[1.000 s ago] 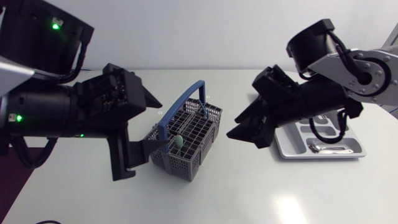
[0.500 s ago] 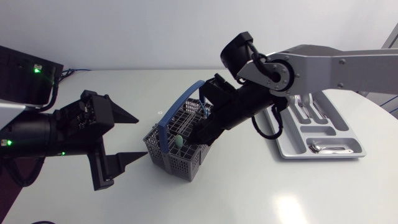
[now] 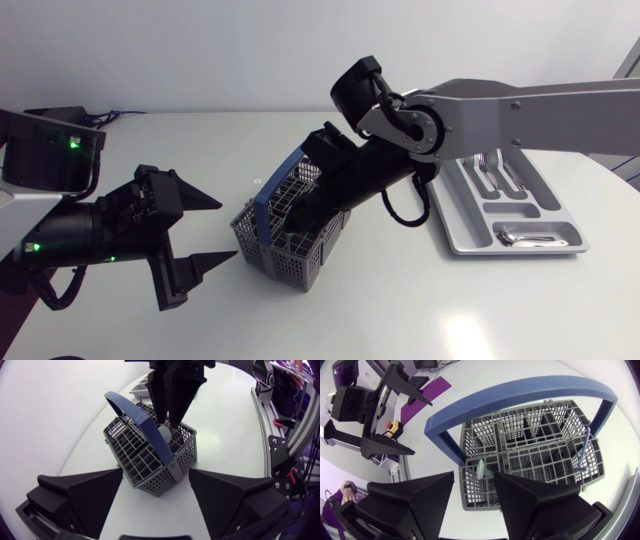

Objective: Unload the cutlery basket into the drawer organizer.

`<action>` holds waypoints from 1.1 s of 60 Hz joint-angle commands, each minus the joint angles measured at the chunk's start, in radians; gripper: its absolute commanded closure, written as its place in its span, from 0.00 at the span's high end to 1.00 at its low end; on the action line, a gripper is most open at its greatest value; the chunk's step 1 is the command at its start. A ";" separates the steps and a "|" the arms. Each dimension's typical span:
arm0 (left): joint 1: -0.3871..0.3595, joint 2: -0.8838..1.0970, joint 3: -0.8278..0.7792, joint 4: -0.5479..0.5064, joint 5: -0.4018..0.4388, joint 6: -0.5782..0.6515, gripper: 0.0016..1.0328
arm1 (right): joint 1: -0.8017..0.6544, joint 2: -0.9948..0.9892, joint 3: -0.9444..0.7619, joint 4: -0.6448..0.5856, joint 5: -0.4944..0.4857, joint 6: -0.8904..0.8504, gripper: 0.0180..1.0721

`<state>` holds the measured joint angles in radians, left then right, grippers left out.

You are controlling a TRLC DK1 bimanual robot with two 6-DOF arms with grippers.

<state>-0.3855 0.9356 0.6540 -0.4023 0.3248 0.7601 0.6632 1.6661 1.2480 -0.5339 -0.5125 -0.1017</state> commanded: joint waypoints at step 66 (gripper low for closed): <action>0.020 -0.008 -0.068 0.068 0.022 -0.025 0.88 | 0.029 0.083 -0.005 0.063 0.016 0.039 0.06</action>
<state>-0.3691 0.9356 0.6155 -0.3412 0.3363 0.7547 0.6872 1.7233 1.2480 -0.4736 -0.5014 -0.0906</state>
